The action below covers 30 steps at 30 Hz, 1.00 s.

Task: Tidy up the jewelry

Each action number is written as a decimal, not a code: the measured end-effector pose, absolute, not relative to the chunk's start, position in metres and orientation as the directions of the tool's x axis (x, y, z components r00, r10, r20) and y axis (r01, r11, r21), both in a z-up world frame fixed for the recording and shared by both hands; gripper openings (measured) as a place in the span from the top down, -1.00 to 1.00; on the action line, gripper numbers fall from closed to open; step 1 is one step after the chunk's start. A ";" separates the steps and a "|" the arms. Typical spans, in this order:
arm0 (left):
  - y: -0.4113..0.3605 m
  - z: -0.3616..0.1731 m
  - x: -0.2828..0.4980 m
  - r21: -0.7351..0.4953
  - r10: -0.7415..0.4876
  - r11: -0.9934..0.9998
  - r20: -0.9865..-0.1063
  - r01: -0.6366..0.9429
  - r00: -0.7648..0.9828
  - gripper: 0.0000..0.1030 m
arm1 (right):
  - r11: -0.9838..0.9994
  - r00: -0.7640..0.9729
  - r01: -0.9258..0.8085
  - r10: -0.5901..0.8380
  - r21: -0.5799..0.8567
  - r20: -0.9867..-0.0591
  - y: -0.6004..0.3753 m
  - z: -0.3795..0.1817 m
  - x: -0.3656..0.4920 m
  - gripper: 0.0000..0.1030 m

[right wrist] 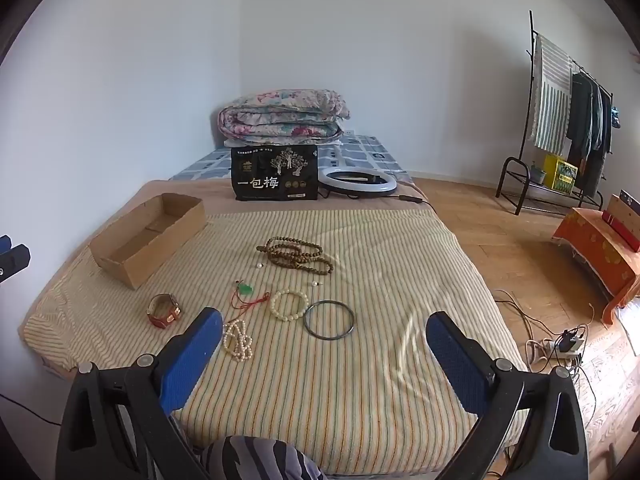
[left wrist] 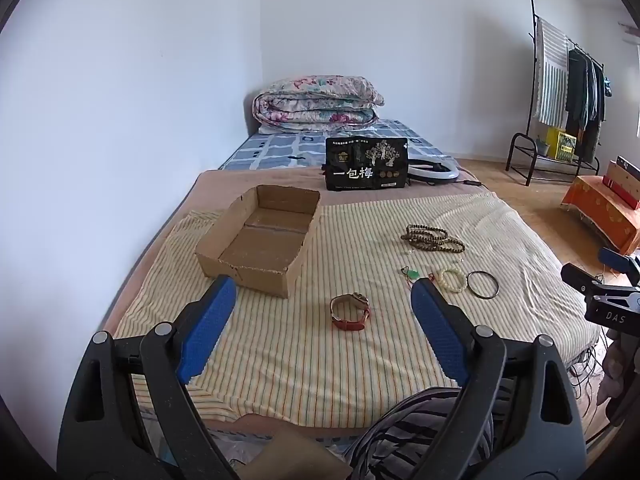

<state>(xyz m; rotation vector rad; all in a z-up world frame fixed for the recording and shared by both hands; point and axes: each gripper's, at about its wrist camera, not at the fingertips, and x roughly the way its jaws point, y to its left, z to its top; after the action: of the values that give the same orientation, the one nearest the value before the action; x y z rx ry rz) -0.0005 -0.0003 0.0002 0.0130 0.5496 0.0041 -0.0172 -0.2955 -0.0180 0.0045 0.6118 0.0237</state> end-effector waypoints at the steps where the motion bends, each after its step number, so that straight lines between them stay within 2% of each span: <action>1: 0.000 0.000 0.000 0.013 0.007 1.000 -0.524 -0.001 0.851 -0.77 | 1.000 0.819 -0.020 0.023 0.011 -0.574 -0.296 -0.018 -0.017 -0.99; 30: 0.001 0.013 0.002 0.006 0.007 1.000 -0.519 -0.004 0.855 -0.77 | 1.000 0.817 -0.024 0.022 0.003 -0.576 -0.292 -0.014 -0.014 -0.99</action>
<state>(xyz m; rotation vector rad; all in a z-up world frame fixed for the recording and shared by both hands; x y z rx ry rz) 0.0025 0.0008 0.0132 0.0042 0.5458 0.0058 -0.0142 -0.2923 -0.0143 -0.0047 0.6135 0.0245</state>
